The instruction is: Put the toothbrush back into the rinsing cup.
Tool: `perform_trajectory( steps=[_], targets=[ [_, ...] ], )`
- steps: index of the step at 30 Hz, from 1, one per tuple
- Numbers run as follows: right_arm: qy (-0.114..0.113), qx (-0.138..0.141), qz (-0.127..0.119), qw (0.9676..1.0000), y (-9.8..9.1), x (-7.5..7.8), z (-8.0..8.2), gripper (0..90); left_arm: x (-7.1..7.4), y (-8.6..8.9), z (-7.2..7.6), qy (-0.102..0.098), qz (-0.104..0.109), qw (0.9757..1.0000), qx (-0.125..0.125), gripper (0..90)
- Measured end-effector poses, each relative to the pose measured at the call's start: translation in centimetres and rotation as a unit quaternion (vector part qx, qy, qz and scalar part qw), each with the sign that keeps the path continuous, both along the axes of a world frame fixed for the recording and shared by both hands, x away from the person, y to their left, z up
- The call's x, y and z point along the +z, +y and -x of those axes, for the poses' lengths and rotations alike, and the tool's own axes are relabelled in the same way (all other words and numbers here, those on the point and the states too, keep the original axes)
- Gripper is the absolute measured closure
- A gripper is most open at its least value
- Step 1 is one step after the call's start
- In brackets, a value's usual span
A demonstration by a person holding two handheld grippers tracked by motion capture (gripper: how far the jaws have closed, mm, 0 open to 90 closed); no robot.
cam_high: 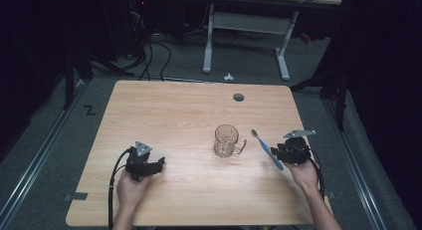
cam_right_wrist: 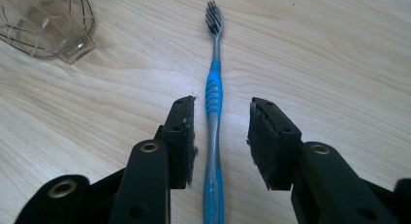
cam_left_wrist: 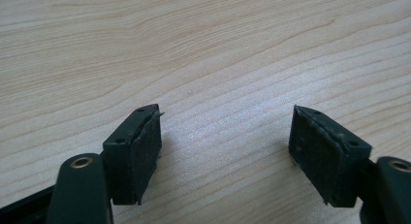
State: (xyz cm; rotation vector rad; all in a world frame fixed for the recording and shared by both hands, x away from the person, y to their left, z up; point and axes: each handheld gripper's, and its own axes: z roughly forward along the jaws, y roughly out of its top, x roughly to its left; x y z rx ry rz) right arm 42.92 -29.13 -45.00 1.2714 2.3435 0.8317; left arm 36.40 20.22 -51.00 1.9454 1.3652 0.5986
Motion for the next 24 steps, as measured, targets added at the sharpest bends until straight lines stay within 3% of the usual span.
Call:
perform_trajectory(
  steps=[10,24],
  targets=[
    [0.003,0.005,0.011,0.9999,0.5,0.5,-1.2,63.9,0.0,0.0,0.0,0.0,0.0,1.0,0.0,27.9],
    [0.042,0.011,0.047,0.9979,2.0,1.4,-3.9,64.8,0.0,0.1,0.0,0.001,0.005,1.0,0.0,27.8]
  ],
)
